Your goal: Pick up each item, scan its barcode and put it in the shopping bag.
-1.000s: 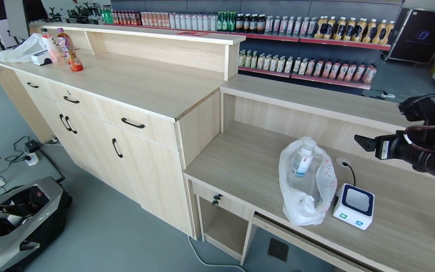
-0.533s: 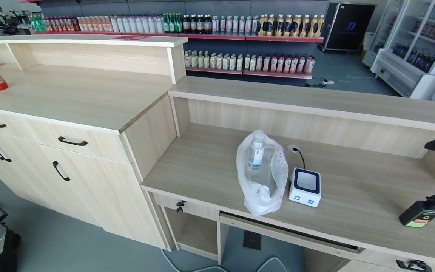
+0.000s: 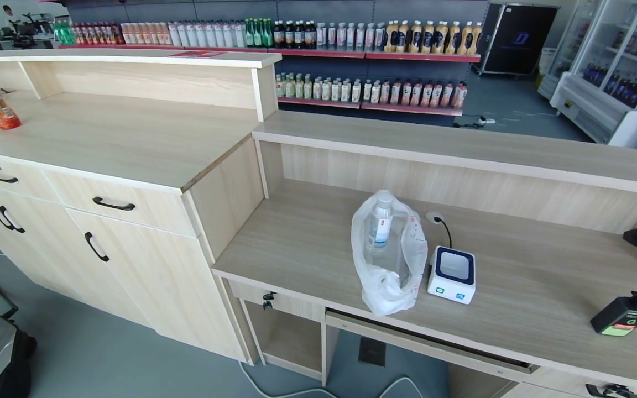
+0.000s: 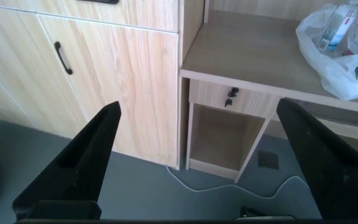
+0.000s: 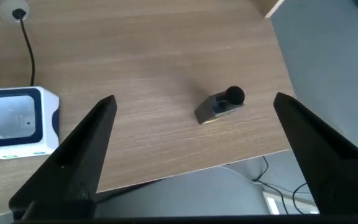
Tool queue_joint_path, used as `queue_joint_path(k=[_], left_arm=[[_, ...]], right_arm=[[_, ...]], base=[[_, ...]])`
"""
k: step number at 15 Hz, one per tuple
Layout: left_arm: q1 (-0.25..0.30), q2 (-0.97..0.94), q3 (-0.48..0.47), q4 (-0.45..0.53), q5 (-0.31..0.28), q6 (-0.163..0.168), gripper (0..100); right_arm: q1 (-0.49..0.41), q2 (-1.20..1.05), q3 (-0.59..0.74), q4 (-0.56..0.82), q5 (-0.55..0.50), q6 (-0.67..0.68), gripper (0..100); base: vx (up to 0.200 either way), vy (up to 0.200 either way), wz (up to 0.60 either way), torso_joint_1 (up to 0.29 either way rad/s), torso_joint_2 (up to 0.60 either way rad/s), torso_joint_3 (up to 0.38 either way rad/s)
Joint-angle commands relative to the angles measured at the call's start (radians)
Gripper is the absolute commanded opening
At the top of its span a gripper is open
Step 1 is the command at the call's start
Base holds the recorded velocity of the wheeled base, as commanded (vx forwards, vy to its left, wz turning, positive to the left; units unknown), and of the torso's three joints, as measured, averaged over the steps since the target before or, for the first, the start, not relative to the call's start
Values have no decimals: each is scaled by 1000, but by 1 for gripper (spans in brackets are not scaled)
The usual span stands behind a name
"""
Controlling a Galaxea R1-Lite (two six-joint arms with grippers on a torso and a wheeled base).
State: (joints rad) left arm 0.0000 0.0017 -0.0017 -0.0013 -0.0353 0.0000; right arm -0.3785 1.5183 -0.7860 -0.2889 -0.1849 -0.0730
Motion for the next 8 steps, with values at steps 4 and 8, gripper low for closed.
queue_joint_path(k=[4, 8], left_arm=[[0, 0, 0, 0, -1, 0, 100], [0, 0, 0, 0, -1, 0, 100]], right_arm=[[-154, 97, 77, -53, -33, -45, 100], [-287, 175, 243, -222, -102, -97, 100]], base=[[0, 0, 0, 0, 0, 0], [0, 0, 0, 0, 0, 0]])
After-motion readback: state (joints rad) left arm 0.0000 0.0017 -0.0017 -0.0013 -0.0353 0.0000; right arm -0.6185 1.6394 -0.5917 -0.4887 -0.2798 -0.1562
